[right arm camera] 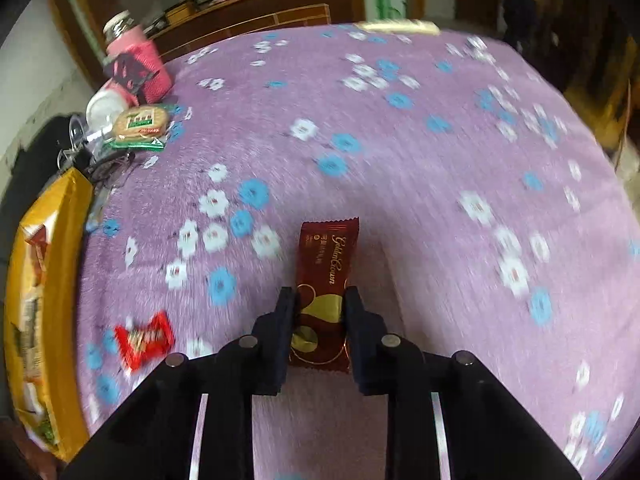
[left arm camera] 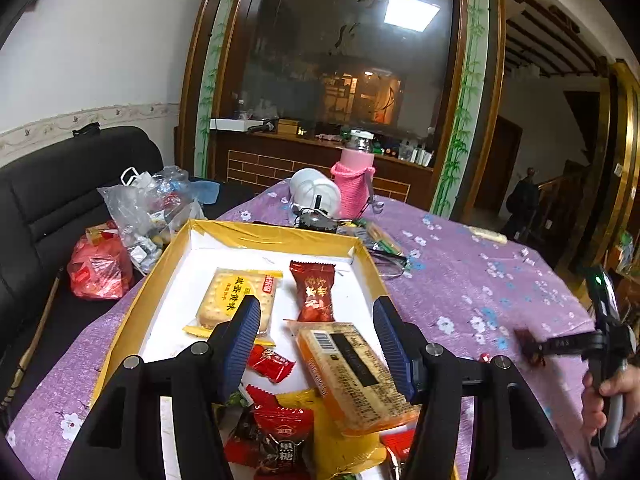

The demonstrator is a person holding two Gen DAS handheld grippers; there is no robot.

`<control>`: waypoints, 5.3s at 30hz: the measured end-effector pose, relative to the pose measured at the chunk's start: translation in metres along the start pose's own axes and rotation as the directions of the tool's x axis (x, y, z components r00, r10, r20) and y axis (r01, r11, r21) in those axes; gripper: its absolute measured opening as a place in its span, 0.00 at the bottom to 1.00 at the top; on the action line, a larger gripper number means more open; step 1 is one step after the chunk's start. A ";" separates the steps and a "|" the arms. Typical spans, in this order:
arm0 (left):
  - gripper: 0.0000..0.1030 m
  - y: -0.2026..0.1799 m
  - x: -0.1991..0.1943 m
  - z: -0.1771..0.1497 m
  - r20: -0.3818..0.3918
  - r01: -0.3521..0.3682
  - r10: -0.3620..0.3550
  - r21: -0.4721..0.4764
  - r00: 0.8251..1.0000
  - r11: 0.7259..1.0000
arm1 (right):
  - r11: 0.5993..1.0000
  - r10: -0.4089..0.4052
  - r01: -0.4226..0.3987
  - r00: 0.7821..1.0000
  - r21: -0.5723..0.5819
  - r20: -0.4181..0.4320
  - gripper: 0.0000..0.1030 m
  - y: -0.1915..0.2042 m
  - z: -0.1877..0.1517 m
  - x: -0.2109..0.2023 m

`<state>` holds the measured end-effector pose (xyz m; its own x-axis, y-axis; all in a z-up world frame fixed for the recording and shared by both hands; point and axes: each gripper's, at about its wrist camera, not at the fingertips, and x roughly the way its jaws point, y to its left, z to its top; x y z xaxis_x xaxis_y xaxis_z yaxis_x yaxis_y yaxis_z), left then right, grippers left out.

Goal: Organize snacks
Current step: 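Move both tools back from the box toward the remaining candies, then grasp the dark red chocolate bar with the right tool while the left tool grasps a red candy, then lift the chocolate bar and red candy and carry them toward the white box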

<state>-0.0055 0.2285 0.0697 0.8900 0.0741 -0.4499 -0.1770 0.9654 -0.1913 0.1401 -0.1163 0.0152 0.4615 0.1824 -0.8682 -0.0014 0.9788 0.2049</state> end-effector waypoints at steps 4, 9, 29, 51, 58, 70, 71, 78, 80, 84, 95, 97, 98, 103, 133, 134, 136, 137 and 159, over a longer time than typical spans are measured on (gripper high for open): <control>0.60 -0.015 0.001 0.002 -0.057 0.055 -0.054 0.021 0.997 0.998 | 0.999 0.047 -0.047 0.999 0.009 -0.002 0.23 -0.006 -0.019 -0.010; 0.60 -0.068 0.003 0.005 -0.196 0.236 -0.219 0.069 0.956 0.969 | 0.997 0.081 -0.081 0.997 0.002 0.020 0.23 -0.012 -0.021 -0.011; 0.25 -0.198 0.106 -0.057 -0.494 0.300 -0.140 0.261 0.858 0.917 | 0.987 0.147 -0.147 0.989 0.057 0.008 0.23 -0.027 -0.020 -0.011; 0.15 -0.193 0.093 -0.052 -0.434 0.337 -0.213 0.230 0.875 0.913 | 0.988 0.151 -0.149 0.984 -0.037 0.093 0.22 -0.010 -0.024 -0.025; 0.15 -0.187 0.090 -0.044 -0.392 0.301 -0.197 0.226 0.899 0.927 | 0.976 0.187 -0.162 0.965 -0.143 0.183 0.23 0.011 -0.030 -0.045; 0.15 -0.185 0.083 -0.038 -0.345 0.278 -0.187 0.235 0.920 0.931 | 0.969 0.125 -0.069 0.965 -0.237 0.231 0.23 0.030 -0.039 -0.050; 0.15 -0.185 0.083 -0.037 -0.342 0.277 -0.187 0.235 0.921 0.932 | 0.967 0.114 -0.053 0.964 -0.249 0.239 0.23 0.032 -0.040 -0.051; 0.15 -0.183 0.082 -0.034 -0.331 0.270 -0.185 0.234 0.925 0.934 | 0.949 0.040 0.059 0.952 -0.308 0.304 0.23 0.043 -0.047 -0.055; 0.15 -0.183 0.080 -0.034 -0.327 0.269 -0.184 0.237 0.927 0.933 | 0.946 0.012 0.092 0.948 -0.311 0.317 0.23 0.044 -0.049 -0.055; 0.15 -0.183 0.078 -0.034 -0.318 0.263 -0.180 0.240 0.931 0.934 | 0.940 -0.026 0.137 0.942 -0.312 0.334 0.23 0.045 -0.049 -0.054; 0.15 -0.180 0.077 -0.031 -0.298 0.251 -0.175 0.239 0.938 0.938 | 0.930 -0.081 0.204 0.925 -0.306 0.371 0.23 0.045 -0.049 -0.055; 0.15 -0.180 0.077 -0.031 -0.296 0.250 -0.174 0.240 0.939 0.938 | 0.928 -0.086 0.212 0.922 -0.307 0.377 0.23 0.046 -0.049 -0.055; 0.15 -0.180 0.077 -0.031 -0.296 0.250 -0.175 0.240 0.939 0.938 | 0.927 -0.088 0.214 0.922 -0.307 0.378 0.22 0.046 -0.049 -0.055; 0.15 -0.179 0.076 -0.030 -0.292 0.251 -0.177 0.239 0.940 0.938 | 0.925 -0.090 0.219 0.919 -0.309 0.383 0.23 0.047 -0.050 -0.056; 0.15 -0.176 0.063 -0.022 -0.214 0.204 -0.151 0.250 0.965 0.947 | 0.929 -0.038 0.174 0.922 -0.325 0.385 0.23 0.050 -0.051 -0.061; 0.15 -0.176 0.061 -0.022 -0.203 0.193 -0.142 0.258 0.969 0.947 | 0.931 -0.030 0.165 0.923 -0.326 0.383 0.23 0.049 -0.051 -0.062; 0.15 -0.177 0.059 -0.021 -0.181 0.172 -0.125 0.274 0.975 0.946 | 0.932 -0.019 0.155 0.924 -0.328 0.382 0.23 0.050 -0.051 -0.062; 0.16 -0.177 0.059 -0.021 -0.175 0.166 -0.120 0.280 0.977 0.945 | 0.932 -0.017 0.152 0.924 -0.328 0.381 0.23 0.050 -0.051 -0.062; 0.16 -0.183 0.040 -0.017 -0.059 0.087 -0.071 0.348 0.996 0.933 | 0.934 -0.017 0.153 0.922 -0.323 0.388 0.23 0.047 -0.050 -0.061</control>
<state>0.0550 0.0504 0.0719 0.8743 -0.0099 -0.4853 0.0590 0.9945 0.0861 0.0673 -0.0768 0.0555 0.7694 0.1153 -0.6282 -0.2170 0.9723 -0.0874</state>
